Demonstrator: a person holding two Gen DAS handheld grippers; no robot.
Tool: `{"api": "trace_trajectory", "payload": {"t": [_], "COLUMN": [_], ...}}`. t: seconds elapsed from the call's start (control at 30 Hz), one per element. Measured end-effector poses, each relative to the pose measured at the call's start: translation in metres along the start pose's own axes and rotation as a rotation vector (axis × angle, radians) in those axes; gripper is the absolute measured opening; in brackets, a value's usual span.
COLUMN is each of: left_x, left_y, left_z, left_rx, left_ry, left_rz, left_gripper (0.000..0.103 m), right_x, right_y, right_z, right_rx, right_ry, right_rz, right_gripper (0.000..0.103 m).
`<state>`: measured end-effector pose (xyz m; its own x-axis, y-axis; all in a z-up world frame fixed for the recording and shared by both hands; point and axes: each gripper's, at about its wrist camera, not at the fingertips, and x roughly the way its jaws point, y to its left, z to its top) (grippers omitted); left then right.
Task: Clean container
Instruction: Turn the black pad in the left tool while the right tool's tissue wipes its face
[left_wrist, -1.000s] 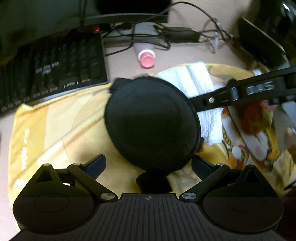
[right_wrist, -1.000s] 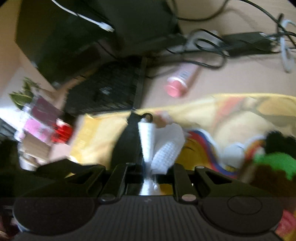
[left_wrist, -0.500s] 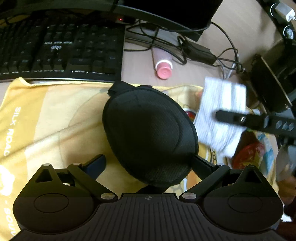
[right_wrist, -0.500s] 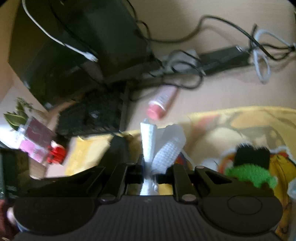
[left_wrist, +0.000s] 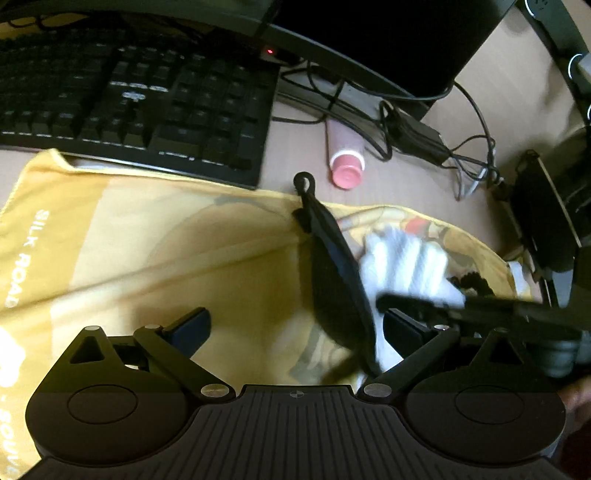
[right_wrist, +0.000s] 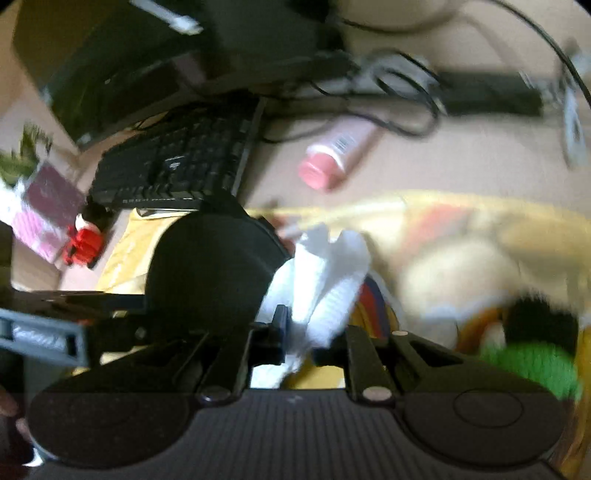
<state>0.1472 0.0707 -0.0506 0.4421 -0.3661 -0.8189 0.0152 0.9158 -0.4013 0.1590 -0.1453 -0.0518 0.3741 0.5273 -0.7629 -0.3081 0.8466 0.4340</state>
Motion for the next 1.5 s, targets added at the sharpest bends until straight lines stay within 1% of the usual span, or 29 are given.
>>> {"api": "trace_trajectory", "payload": {"t": [0.03, 0.1, 0.13, 0.23, 0.3, 0.37, 0.4, 0.43, 0.47, 0.5, 0.53, 0.57, 0.6, 0.73, 0.87, 0.93, 1.03, 1.07, 1.13, 1.17, 1.2, 1.23, 1.27, 1.3, 1.37, 1.4, 1.43, 1.47, 1.5], "left_x": [0.003, 0.009, 0.012, 0.02, 0.019, 0.016, 0.015, 0.015, 0.015, 0.015, 0.015, 0.015, 0.015, 0.003, -0.008, -0.01, -0.005, -0.003, 0.0, 0.001, 0.0, -0.004, -0.008, -0.013, -0.026, -0.031, -0.036, -0.04, -0.042], "left_y": [-0.003, -0.009, -0.012, -0.016, -0.014, -0.011, -0.011, -0.01, -0.01, -0.009, -0.009, -0.008, -0.008, -0.008, -0.007, -0.008, -0.014, -0.015, -0.013, -0.011, -0.009, -0.006, -0.003, 0.0, 0.005, 0.005, 0.005, 0.004, 0.003], "left_z": [0.002, 0.007, 0.01, 0.018, 0.019, 0.018, 0.016, 0.014, 0.012, 0.01, 0.008, 0.006, 0.005, 0.004, 0.005, 0.006, 0.005, 0.004, 0.002, 0.002, 0.001, 0.0, 0.0, 0.0, 0.0, 0.0, 0.0, 0.0, 0.001], "left_rx": [0.003, 0.016, 0.02, -0.026, -0.06, -0.085, -0.084, -0.083, -0.082, -0.083, -0.087, -0.089, -0.087, -0.035, -0.008, 0.004, 0.026, 0.025, 0.006, -0.005, -0.014, -0.027, -0.041, -0.057, -0.083, -0.087, -0.086, -0.082, -0.074], "left_ry": [-0.003, -0.013, -0.02, -0.03, -0.036, -0.036, -0.03, -0.023, -0.016, -0.012, -0.01, -0.012, -0.019, -0.066, -0.094, -0.083, -0.062, -0.055, -0.04, -0.035, -0.033, -0.036, -0.04, -0.043, -0.048, -0.052, -0.058, -0.061, -0.062], "left_rz": [-0.014, -0.049, -0.057, -0.037, -0.059, -0.081, -0.076, -0.071, -0.066, -0.06, -0.054, -0.047, -0.042, -0.017, -0.01, -0.025, -0.051, -0.064, -0.091, -0.101, -0.112, -0.12, -0.125, -0.129, -0.143, -0.147, -0.145, -0.139, -0.129], "left_gripper": [0.102, 0.102, 0.102, 0.101, 0.097, 0.082, 0.078, 0.069, 0.054, 0.047, 0.036, 0.031, 0.03, 0.02, 0.018, 0.018, 0.019, 0.019, 0.021, 0.026, 0.027, 0.032, 0.041, 0.046, 0.069, 0.076, 0.085, 0.092, 0.093], "right_x": [-0.002, -0.004, -0.005, -0.007, -0.011, -0.017, -0.023, -0.028, -0.034, -0.039, -0.044, -0.048, -0.052, -0.066, -0.07, -0.069, -0.053, -0.043, -0.024, -0.016, -0.012, -0.009, -0.007, -0.006, -0.002, 0.0, 0.002, 0.003, 0.004], "right_y": [-0.005, -0.007, -0.004, 0.0, 0.001, -0.002, -0.003, -0.004, -0.005, -0.006, -0.007, -0.007, -0.009, -0.019, -0.029, -0.026, -0.015, -0.012, -0.006, -0.002, 0.003, 0.008, 0.015, 0.022, 0.034, 0.041, 0.047, 0.051, 0.055], "right_z": [-0.004, -0.012, -0.016, -0.021, -0.022, -0.02, -0.02, -0.02, -0.02, -0.02, -0.02, -0.021, -0.022, -0.027, -0.031, -0.03, -0.022, -0.02, -0.016, -0.015, -0.014, -0.014, -0.014, -0.013, -0.013, -0.012, -0.012, -0.012, -0.012], "right_rx": [0.035, 0.045, 0.025, 0.017, 0.027, 0.045, 0.05, 0.055, 0.059, 0.058, 0.058, 0.057, 0.059, 0.101, 0.146, 0.126, 0.02, -0.011, -0.047, -0.056, -0.063, -0.07, -0.081, -0.092, -0.102, -0.1, -0.098, -0.105, -0.112], "right_ry": [0.002, -0.008, -0.019, -0.025, -0.037, -0.066, -0.084, -0.103, -0.121, -0.136, -0.148, -0.16, -0.169, -0.189, -0.194, -0.189, -0.167, -0.15, -0.103, -0.072, -0.063, -0.055, -0.043, -0.031, -0.01, 0.0, 0.01, 0.011, 0.011], "right_rz": [0.018, 0.032, 0.025, 0.025, 0.027, 0.029, 0.022, 0.015, 0.008, -0.004, -0.017, -0.03, -0.038, -0.038, -0.034, -0.041, -0.063, -0.085, -0.087, -0.056, -0.036, -0.017, 0.023, 0.064, 0.147, 0.189, 0.232, 0.241, 0.248], "right_gripper": [0.014, 0.015, 0.015, 0.015, 0.015, 0.015, 0.015, 0.015, 0.015, 0.015, 0.015, 0.015, 0.015, 0.015, 0.015, 0.015, 0.015, 0.016, 0.016, 0.018, 0.02, 0.023, 0.022, 0.022, 0.023, 0.022, 0.023, 0.023, 0.023]}}
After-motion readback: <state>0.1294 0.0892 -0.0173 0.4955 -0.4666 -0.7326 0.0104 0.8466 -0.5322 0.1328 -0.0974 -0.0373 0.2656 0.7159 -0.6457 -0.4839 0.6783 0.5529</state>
